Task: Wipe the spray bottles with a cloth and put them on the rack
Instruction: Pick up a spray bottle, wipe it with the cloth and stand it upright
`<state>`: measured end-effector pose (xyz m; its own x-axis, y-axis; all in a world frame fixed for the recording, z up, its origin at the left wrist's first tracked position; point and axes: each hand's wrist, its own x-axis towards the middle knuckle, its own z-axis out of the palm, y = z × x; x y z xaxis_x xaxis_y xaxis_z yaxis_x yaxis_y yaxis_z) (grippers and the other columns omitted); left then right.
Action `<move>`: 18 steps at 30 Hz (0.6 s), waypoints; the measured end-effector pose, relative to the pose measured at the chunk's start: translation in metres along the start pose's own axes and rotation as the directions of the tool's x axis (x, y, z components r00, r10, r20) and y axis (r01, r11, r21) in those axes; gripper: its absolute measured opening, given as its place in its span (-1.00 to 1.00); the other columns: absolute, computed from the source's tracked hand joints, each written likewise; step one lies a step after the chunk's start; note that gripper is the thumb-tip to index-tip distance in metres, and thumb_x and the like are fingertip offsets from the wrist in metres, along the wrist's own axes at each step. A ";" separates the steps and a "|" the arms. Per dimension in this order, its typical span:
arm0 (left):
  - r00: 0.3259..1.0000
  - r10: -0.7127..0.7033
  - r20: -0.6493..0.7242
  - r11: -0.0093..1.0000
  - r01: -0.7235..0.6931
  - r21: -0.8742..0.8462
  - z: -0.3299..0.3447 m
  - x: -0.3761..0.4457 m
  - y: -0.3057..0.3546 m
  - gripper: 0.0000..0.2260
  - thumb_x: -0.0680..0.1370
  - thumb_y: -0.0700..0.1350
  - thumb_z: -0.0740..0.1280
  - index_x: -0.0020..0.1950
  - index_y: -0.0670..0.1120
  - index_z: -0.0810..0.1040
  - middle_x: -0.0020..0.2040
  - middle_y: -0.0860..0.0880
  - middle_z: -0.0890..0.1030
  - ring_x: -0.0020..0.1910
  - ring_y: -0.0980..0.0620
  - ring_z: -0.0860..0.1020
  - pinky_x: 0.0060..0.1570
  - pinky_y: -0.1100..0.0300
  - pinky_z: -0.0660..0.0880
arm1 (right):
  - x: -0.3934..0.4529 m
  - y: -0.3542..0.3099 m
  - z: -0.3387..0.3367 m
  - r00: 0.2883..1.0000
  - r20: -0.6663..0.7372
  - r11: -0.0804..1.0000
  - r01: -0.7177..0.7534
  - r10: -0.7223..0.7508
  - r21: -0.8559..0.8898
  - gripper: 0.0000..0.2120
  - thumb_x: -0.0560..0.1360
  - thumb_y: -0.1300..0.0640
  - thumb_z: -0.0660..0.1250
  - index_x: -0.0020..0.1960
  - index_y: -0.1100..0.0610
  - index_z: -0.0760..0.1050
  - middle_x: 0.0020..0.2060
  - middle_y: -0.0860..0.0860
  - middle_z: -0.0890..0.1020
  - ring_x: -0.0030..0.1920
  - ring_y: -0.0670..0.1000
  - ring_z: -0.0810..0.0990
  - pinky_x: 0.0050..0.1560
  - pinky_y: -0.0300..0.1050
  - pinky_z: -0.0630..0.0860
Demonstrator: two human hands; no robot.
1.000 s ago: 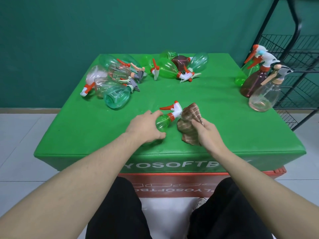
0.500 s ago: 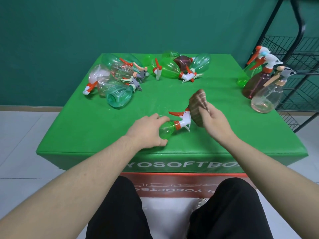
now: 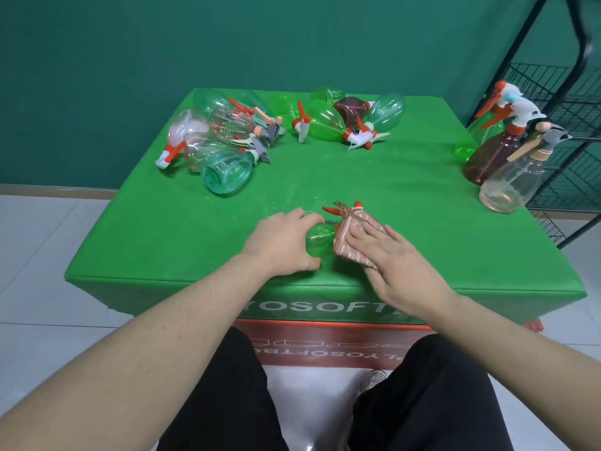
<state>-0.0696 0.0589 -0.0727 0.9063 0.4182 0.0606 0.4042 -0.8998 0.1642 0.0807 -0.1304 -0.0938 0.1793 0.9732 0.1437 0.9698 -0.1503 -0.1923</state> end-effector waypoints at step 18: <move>0.999 0.044 -0.008 0.999 -0.044 0.029 0.001 0.001 0.001 -0.29 0.48 0.29 0.43 0.55 0.09 0.31 0.39 0.04 0.50 0.32 0.00 0.50 0.31 0.03 0.47 | 0.066 0.021 -0.015 0.979 0.192 0.992 -0.047 0.069 -0.116 -0.42 0.64 -0.13 -0.16 0.65 -0.07 0.09 0.61 -0.12 0.17 0.63 -0.08 0.00 0.61 0.14 -0.20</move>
<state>-0.0688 0.0586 -0.0732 0.9224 0.3789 0.0754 0.3673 -0.9205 0.1332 0.1155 -0.0715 -0.0736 0.2109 0.9757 -0.0590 0.9729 -0.2154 -0.0847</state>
